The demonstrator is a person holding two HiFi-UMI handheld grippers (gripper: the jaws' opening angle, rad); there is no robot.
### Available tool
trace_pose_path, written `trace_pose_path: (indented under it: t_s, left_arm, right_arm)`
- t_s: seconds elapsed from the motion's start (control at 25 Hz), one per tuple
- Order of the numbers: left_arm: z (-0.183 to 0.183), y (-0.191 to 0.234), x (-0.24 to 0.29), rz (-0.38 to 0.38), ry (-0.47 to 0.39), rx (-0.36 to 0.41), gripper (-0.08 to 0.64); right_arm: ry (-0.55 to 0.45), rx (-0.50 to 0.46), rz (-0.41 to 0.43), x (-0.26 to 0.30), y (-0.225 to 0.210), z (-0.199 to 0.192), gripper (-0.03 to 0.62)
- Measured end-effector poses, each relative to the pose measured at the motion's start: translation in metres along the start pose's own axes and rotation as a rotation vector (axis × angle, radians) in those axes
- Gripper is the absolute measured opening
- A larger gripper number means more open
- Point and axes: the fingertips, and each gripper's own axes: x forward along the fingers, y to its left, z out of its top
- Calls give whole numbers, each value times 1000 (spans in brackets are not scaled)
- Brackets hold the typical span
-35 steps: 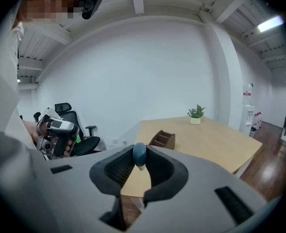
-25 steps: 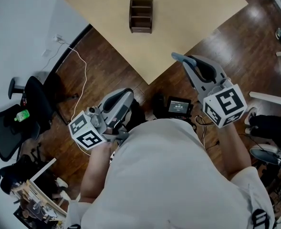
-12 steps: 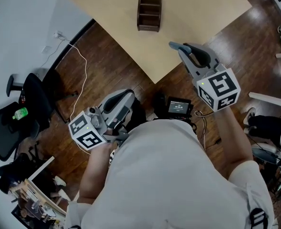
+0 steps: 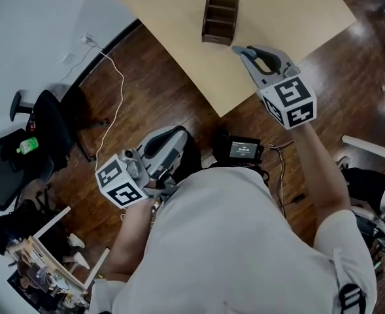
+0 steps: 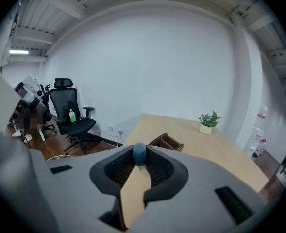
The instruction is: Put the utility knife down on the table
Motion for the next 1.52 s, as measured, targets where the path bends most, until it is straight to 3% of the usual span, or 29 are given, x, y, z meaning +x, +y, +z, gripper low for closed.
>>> trace_pose_path:
  t_s: [1.2, 1.52]
  left_arm:
    - [3, 9, -4, 65, -28, -23, 3]
    - [1, 11, -5, 70, -24, -30, 3]
  right_arm:
    - [159, -152, 57, 113, -21, -28, 71]
    - [238, -273, 43, 143, -25, -56, 71]
